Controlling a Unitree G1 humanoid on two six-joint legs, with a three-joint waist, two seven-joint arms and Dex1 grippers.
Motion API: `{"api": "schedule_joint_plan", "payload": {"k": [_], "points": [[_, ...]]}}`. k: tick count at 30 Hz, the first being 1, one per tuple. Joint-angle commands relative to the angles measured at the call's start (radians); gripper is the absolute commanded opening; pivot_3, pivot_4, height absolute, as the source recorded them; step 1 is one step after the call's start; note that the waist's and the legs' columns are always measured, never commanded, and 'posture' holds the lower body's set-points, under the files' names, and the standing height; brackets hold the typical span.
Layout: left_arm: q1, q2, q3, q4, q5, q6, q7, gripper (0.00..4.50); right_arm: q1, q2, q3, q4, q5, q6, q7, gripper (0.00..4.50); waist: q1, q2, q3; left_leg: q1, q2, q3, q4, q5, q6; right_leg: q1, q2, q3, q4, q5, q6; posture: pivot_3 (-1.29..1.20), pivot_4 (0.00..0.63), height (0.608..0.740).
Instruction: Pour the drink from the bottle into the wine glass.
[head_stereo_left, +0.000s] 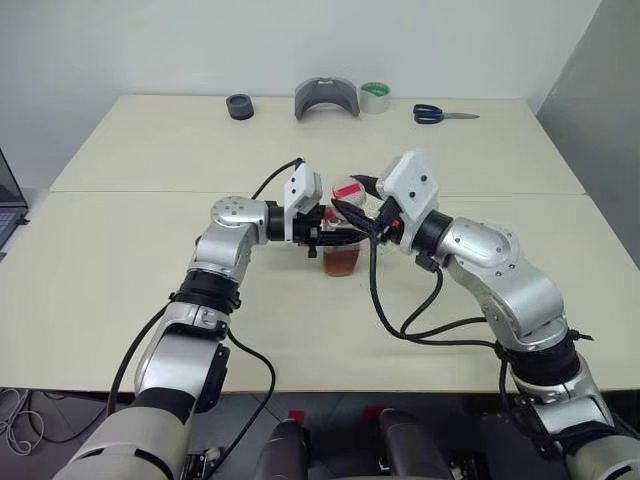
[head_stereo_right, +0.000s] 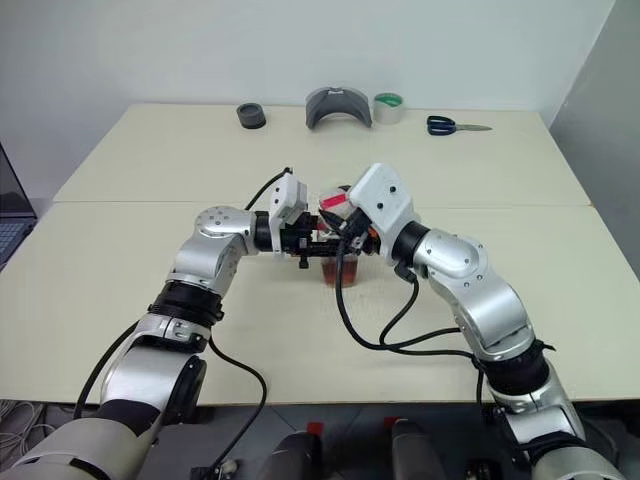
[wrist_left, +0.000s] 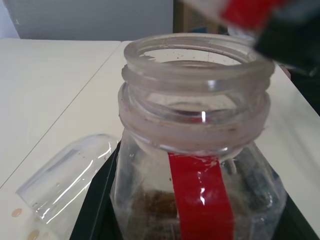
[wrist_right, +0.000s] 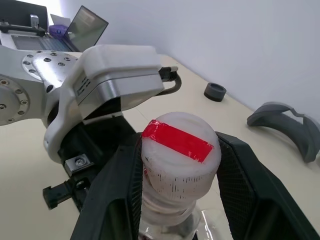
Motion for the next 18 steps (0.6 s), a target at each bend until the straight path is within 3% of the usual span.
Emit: {"api": "schedule_joint_plan", "payload": {"k": [1, 4, 10, 15, 18], "points": [[-0.002, 0.008, 0.023, -0.046, -0.020, -0.001, 0.012, 1.71, 0.023, 0.010, -0.105, -0.081, 0.066, 0.018, -0.012, 1.74, 0.001, 0.000, 0.000, 0.000, 0.000, 0.000, 0.000, 0.000, 0.000, 0.000, 0.000, 0.000, 0.000, 0.000, 0.000, 0.00, 0.150, 0.740], [0.007, 0.013, 0.035, -0.053, -0.024, 0.004, 0.028, 1.71, 0.100, -0.002, -0.230, -0.121, 0.094, 0.056, -0.062, 1.74, 0.003, 0.000, 0.000, 0.000, 0.000, 0.000, 0.000, 0.000, 0.000, 0.000, 0.000, 0.000, 0.000, 0.000, 0.000, 0.00, 0.150, 0.740], [0.042, 0.031, 0.065, -0.107, -0.044, 0.039, 0.068, 1.71, 0.374, -0.051, -0.425, -0.159, -0.005, 0.017, -0.181, 1.74, 0.008, 0.000, 0.000, 0.000, -0.001, 0.001, 0.000, 0.000, 0.000, 0.000, 0.000, 0.001, 0.000, 0.000, 0.000, 0.00, 0.150, 0.740], [0.075, 0.057, 0.084, -0.154, -0.056, 0.063, 0.106, 1.71, 0.580, -0.024, -0.456, -0.118, -0.029, 0.080, -0.231, 1.74, 0.002, 0.000, 0.000, 0.001, 0.000, 0.003, -0.001, 0.000, 0.000, 0.001, 0.000, 0.003, 0.000, 0.000, 0.000, 0.00, 0.150, 0.740], [0.094, 0.063, 0.089, -0.187, -0.060, 0.080, 0.130, 1.71, 0.607, -0.012, -0.459, -0.079, -0.027, 0.111, -0.242, 2.69, -0.003, 0.000, 0.000, 0.004, 0.001, 0.006, -0.001, 0.000, 0.000, 0.001, 0.001, 0.006, 0.002, 0.000, 0.000, 0.00, 0.150, 0.740]]}}
